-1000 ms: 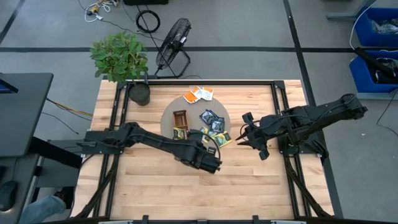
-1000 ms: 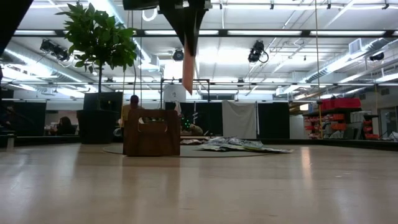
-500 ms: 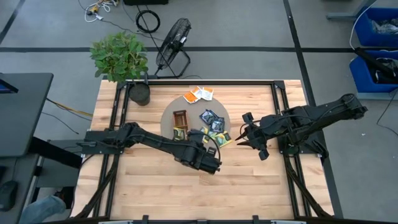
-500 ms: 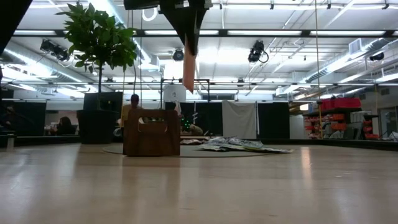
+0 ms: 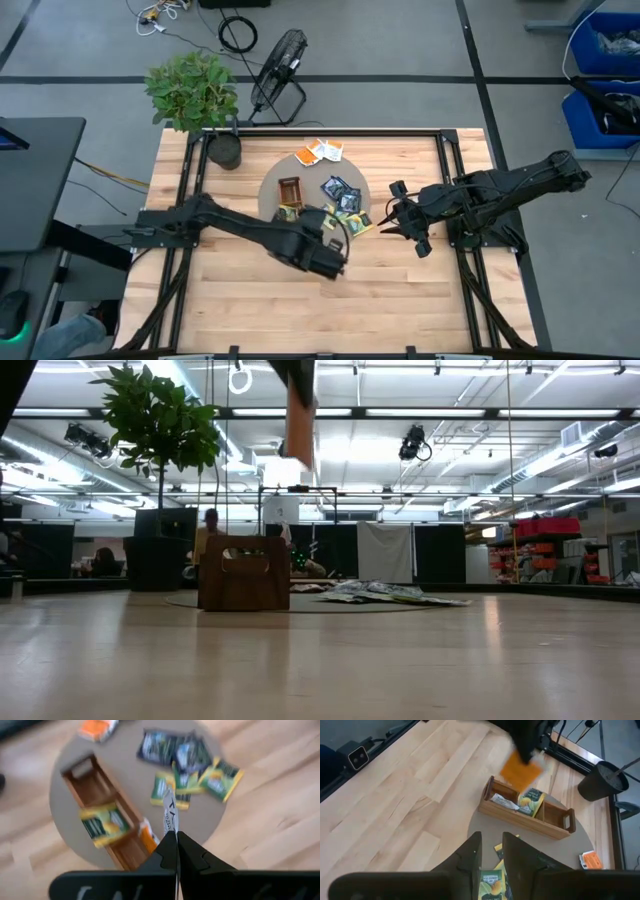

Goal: Pick & Place Tea
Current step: Put the white tea bag into the bottom section of the wooden organizer

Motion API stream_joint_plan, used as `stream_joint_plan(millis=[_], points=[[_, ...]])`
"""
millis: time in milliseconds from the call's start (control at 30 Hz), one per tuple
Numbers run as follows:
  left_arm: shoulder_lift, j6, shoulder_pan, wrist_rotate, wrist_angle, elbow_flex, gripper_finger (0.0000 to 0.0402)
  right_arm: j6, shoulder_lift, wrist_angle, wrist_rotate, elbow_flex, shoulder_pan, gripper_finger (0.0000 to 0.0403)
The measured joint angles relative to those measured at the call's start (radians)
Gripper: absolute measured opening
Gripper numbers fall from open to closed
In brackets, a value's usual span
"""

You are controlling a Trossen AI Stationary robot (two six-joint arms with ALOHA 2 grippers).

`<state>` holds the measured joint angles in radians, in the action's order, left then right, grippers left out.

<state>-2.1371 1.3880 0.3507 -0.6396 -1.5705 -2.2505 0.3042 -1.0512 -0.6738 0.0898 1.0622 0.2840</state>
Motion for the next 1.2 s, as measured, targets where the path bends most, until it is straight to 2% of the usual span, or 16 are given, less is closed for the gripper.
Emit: stream_joint_plan(millis=[100,167,233,400,500,600,700,800,1000,1200], points=[[0.056,-0.031,-0.010,-0.080,0.001,0.002,0.0000,0.000,0.000,0.000,0.000,0.000,0.000,0.0084],[0.108,-0.039,-0.027,-0.089,0.005,0.044,0.0000,-0.001,0.000,0.000,0.000,0.000,0.000,0.0084],[0.173,-0.014,-0.052,-0.054,0.000,0.151,0.0000,-0.001,0.000,-0.001,0.000,0.000,0.000,0.0084],[0.395,0.173,-0.079,0.040,-0.003,0.559,0.0000,0.008,0.000,-0.004,0.000,0.000,0.000,0.0084],[0.509,0.335,-0.032,-0.001,0.042,0.712,0.0000,0.021,0.000,-0.005,0.000,0.000,0.000,0.0084],[0.576,0.404,0.023,-0.060,0.200,0.790,0.0000,0.036,0.000,0.000,0.000,0.000,0.000,0.0084],[0.578,0.408,0.051,-0.096,0.331,0.826,0.0000,0.045,0.000,0.008,0.000,0.000,0.000,0.0084],[0.532,0.408,0.048,-0.082,0.419,0.845,0.0000,0.047,-0.001,0.023,0.000,0.000,0.000,0.0084],[0.433,0.429,0.009,-0.013,0.457,0.847,0.0000,0.052,0.000,0.039,0.000,0.000,0.000,0.0084],[0.376,0.403,-0.018,-0.010,0.578,0.847,0.0000,0.052,0.000,0.037,0.000,0.000,0.000,0.0084]])
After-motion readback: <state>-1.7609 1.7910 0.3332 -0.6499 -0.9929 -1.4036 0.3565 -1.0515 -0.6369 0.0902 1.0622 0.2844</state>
